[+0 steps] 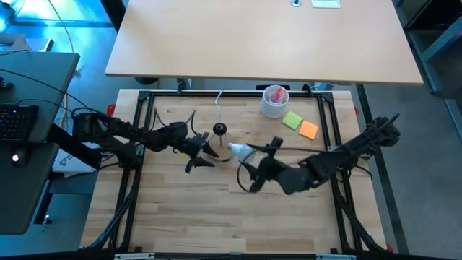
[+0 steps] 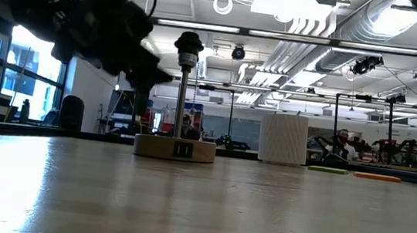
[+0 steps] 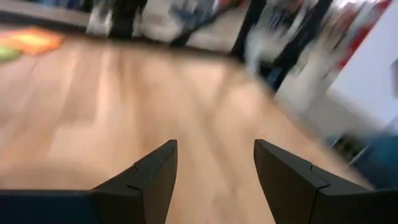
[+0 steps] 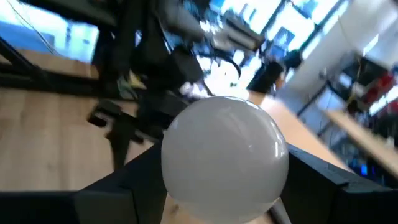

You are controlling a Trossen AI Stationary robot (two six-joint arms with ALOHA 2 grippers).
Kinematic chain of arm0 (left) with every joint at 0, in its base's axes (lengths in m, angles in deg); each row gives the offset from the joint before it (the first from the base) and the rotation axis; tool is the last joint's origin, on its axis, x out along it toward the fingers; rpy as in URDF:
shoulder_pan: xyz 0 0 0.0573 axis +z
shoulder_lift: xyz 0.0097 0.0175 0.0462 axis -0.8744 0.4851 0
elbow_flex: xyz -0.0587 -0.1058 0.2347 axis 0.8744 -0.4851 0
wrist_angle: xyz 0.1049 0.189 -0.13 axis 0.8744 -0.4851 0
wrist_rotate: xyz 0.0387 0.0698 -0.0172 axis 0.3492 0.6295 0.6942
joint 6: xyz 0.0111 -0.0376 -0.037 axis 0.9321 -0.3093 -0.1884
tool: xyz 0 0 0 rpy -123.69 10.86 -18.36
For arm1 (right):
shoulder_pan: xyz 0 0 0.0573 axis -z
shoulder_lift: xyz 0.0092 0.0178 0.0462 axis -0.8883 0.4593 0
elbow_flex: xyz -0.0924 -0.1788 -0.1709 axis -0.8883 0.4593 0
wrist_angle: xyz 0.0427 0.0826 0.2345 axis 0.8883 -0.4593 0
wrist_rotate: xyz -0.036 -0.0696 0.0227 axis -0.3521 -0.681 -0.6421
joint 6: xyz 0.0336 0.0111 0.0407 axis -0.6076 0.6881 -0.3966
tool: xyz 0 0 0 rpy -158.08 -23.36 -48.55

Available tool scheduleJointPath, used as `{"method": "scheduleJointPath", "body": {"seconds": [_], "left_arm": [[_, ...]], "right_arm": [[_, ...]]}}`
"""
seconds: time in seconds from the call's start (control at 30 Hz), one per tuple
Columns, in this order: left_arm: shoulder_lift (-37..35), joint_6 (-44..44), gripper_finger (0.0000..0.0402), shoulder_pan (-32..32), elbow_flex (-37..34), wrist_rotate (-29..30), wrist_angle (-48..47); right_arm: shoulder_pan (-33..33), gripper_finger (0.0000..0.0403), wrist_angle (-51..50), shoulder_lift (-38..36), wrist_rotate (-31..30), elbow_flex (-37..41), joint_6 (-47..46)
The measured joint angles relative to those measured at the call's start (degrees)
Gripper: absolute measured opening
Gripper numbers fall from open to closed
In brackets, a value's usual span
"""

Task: Screw lightbulb
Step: Insert the light bulb into the lamp

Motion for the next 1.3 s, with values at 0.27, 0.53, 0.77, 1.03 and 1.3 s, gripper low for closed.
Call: {"method": "scheduleJointPath", "body": {"seconds": [0.27, 0.53, 0.77, 1.03, 1.3], "left_arm": [[-1.46, 9.61, 0.0205, 0.77, -0.02, 27.12, -19.8], [2.38, 6.23, 0.0215, 6.77, 0.0, 27.02, -6.14], [2.97, 5.87, 0.0234, 9.86, 0.0, 15.3, 5.47], [2.99, 10.38, 0.0235, 7.36, 0.04, 17.25, 15.24], [3.03, 9.55, 0.0232, 5.51, 0.04, 26.77, 19.24]], "right_arm": [[7.71, 0.0243, -11.78, -0.52, 5.52, 0.92, -10.82], [16.59, 0.0243, -16.16, -1.12, 12.46, 0.92, -11.21], [17.24, 0.0243, -17.8, -1.18, 16.35, 0.92, -14.55], [15.51, 0.0243, -23.6, -1.18, 15.97, 0.92, -14.96], [15.54, 0.0243, -25.35, -1.16, 15.69, 0.92, -16.44]]}}
